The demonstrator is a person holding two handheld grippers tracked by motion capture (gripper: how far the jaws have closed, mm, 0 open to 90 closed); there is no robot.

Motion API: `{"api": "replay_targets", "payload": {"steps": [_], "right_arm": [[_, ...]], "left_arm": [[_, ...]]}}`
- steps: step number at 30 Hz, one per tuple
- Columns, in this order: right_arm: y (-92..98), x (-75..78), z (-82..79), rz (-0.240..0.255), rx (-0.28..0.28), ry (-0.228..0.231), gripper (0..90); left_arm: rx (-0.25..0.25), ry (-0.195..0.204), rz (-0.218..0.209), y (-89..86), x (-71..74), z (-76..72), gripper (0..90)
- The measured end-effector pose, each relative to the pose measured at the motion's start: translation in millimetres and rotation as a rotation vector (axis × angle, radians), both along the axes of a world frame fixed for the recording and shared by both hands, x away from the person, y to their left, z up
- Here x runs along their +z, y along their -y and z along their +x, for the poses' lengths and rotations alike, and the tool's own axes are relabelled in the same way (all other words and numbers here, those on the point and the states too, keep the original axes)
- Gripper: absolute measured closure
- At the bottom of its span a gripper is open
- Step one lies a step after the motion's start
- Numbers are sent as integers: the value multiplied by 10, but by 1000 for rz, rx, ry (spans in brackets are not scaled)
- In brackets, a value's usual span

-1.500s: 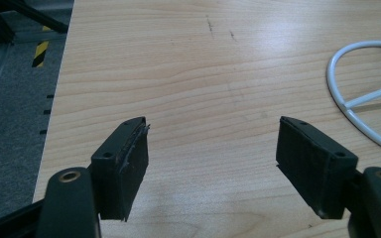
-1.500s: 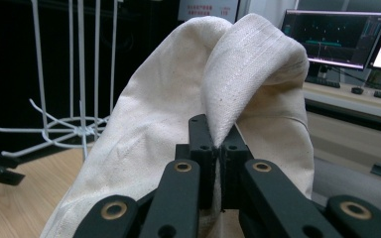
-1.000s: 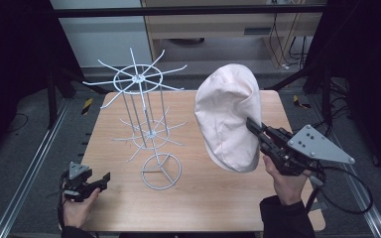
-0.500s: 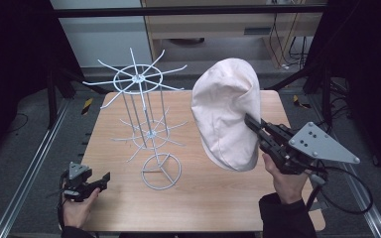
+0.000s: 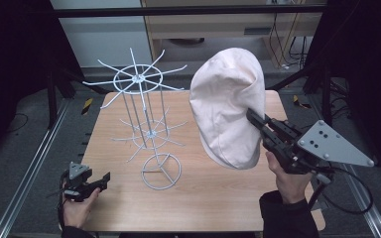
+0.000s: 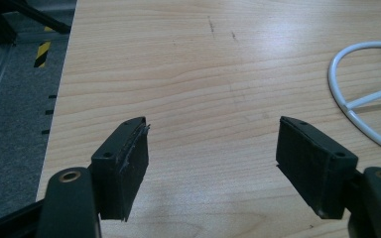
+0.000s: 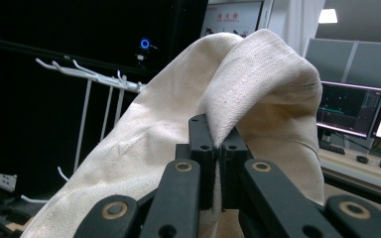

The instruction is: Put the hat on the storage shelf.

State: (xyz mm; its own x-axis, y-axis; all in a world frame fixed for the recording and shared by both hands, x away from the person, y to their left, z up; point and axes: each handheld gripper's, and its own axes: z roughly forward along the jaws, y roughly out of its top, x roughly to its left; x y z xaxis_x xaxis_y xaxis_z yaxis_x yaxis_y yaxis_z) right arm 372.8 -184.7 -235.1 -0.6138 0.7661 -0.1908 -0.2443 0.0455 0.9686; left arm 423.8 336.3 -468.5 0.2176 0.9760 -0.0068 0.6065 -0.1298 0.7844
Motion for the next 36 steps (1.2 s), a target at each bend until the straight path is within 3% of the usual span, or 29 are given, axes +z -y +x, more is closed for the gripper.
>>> {"api": "replay_targets", "payload": {"steps": [15,26,36], "right_arm": [[-231,227,-39,23,47,72,883],[-476,261,46,10,95,66,883],[-632,99,131,-41,132,21,883]], "left_arm": [[1,-2,1,-8,2,-1,287],[1,-2,-2,-15,0,1,287],[2,-3,-2,-15,-4,4,287]]}}
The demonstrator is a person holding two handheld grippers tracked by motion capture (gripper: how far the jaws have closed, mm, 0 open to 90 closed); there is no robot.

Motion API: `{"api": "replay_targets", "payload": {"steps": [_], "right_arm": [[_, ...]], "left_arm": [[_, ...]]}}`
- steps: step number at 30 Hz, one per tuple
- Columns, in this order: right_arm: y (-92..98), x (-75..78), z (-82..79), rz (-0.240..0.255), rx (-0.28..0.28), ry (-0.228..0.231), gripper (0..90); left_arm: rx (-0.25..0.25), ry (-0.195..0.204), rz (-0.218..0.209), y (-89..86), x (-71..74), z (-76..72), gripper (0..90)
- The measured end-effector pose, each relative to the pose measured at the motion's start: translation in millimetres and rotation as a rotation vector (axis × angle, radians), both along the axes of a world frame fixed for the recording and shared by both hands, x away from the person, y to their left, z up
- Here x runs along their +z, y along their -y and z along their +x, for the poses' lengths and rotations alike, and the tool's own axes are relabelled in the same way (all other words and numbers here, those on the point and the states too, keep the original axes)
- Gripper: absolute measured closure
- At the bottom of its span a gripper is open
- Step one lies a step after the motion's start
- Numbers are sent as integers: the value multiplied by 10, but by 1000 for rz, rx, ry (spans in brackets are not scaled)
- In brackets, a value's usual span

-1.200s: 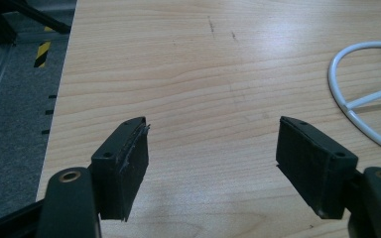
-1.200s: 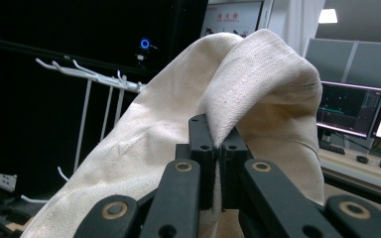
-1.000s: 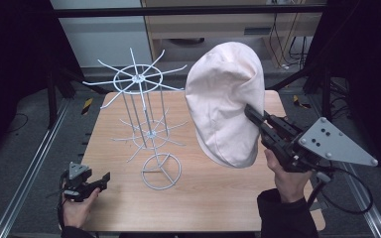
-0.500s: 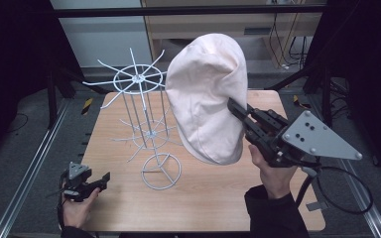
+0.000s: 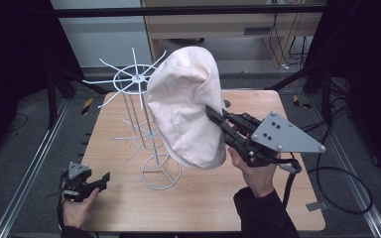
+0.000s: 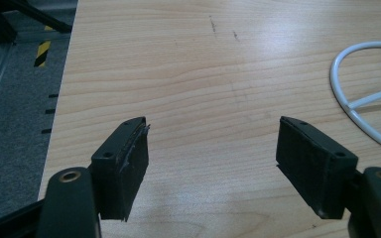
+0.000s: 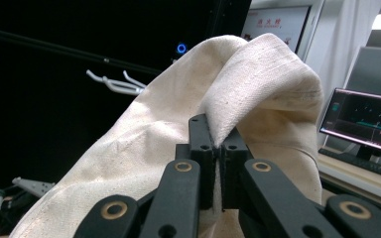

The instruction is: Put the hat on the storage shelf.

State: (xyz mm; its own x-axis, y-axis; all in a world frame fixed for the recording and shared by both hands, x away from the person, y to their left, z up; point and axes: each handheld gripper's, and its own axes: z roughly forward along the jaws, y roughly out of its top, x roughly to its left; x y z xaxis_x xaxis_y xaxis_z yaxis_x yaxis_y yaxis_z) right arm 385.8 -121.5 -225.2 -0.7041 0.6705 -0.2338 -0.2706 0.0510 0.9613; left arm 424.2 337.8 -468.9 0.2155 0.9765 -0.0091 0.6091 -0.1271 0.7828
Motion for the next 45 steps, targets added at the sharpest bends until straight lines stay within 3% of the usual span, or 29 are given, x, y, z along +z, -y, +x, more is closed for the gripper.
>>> {"api": "replay_targets", "payload": {"steps": [9,25,45], "right_arm": [[-17,-188,48,-30,13,-37,883],[66,-383,119,-46,30,-103,881],[-51,-603,235,-121,50,-210,864]], "left_arm": [[1,0,-1,2,-2,1,287],[3,-1,0,8,-6,4,287],[1,-2,1,4,-5,3,287]]}}
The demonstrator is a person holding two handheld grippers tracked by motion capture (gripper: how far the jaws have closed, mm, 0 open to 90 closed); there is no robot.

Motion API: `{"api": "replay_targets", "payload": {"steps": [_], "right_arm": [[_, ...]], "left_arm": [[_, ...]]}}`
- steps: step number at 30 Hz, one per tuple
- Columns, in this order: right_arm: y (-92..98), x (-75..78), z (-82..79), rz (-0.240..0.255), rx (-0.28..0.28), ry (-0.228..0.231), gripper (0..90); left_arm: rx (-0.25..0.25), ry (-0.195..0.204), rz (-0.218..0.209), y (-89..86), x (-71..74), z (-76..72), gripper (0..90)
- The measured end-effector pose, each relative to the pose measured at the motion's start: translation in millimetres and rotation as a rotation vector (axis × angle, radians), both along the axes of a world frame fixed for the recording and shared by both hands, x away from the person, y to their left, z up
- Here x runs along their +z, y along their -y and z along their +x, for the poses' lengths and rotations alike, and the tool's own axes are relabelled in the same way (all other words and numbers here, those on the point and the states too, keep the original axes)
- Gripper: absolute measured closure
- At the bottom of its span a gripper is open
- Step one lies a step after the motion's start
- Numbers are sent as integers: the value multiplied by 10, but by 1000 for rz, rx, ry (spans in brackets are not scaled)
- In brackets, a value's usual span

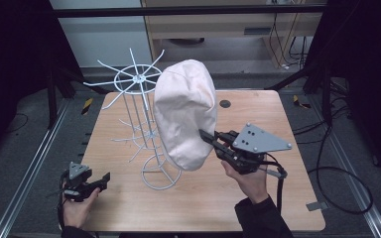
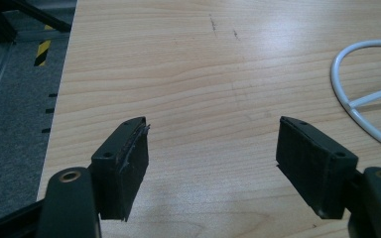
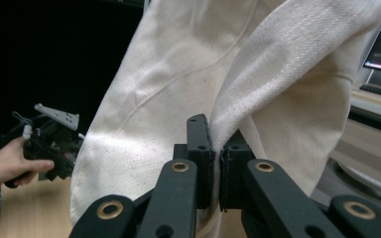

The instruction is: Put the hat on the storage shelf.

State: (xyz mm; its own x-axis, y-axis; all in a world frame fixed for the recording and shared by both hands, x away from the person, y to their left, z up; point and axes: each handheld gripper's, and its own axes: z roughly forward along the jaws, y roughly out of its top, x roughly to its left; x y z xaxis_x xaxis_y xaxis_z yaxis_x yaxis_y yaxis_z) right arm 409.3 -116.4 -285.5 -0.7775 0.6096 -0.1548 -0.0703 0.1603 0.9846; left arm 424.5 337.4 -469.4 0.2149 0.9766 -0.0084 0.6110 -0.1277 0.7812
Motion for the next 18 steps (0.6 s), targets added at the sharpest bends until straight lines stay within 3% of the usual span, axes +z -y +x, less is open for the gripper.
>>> {"api": "replay_targets", "payload": {"steps": [9,18], "right_arm": [[-81,-87,84,-37,-18,-53,848],[-130,-136,137,-43,-28,-88,785]], "left_arm": [[-1,-1,0,1,-1,1,287],[2,2,-1,3,-1,0,287]]}}
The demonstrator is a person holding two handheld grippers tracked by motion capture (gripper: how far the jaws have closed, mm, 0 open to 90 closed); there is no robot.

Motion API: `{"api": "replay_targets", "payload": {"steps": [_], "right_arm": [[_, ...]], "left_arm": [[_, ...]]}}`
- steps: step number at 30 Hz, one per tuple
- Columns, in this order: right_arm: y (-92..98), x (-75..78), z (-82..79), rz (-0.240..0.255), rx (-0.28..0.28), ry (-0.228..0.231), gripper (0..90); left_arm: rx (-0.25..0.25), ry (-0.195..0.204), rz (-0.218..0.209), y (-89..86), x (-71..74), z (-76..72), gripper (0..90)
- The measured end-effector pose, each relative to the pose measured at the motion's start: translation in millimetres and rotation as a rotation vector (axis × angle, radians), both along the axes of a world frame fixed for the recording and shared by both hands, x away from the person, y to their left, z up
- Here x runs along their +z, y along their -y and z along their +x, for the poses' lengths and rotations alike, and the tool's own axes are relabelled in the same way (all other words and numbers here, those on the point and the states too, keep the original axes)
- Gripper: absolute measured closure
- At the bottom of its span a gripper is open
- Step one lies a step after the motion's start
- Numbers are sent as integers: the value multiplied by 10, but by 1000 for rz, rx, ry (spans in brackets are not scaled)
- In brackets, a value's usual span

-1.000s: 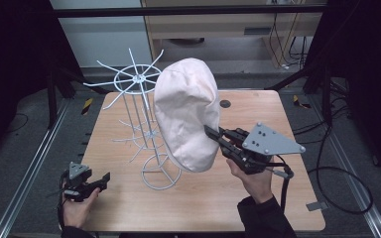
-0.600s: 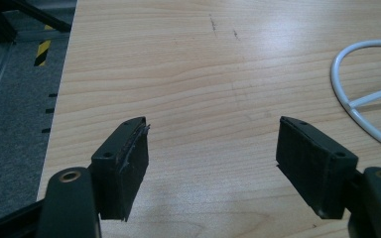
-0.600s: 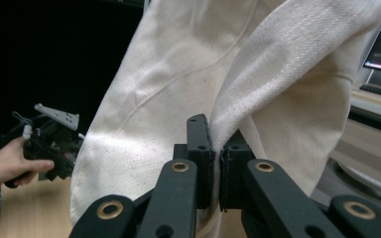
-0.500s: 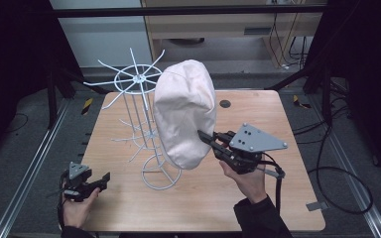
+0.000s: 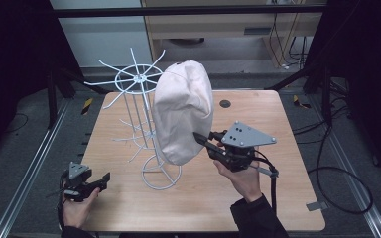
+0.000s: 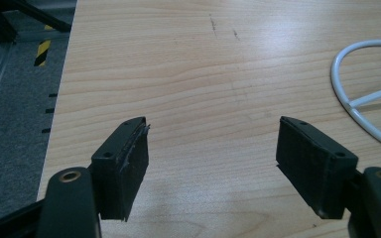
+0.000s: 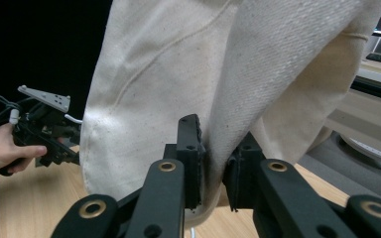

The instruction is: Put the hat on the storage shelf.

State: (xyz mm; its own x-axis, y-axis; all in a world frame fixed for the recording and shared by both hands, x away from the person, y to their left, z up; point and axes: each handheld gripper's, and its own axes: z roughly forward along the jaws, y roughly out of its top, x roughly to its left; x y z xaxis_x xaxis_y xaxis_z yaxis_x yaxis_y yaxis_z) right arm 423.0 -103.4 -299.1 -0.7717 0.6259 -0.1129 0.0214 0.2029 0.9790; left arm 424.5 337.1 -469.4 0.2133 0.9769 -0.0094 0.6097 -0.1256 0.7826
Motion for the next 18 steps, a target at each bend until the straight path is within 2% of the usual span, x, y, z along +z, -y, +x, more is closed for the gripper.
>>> {"api": "replay_targets", "payload": {"steps": [7,12,18], "right_arm": [[-22,-29,24,-2,-13,-14,687],[-15,-47,35,9,-34,-29,548],[72,-55,17,34,-69,-26,427]], "left_arm": [[0,0,0,-2,0,-1,287],[-2,-2,1,-4,2,-2,287],[-1,-2,2,-5,2,-2,287]]}}
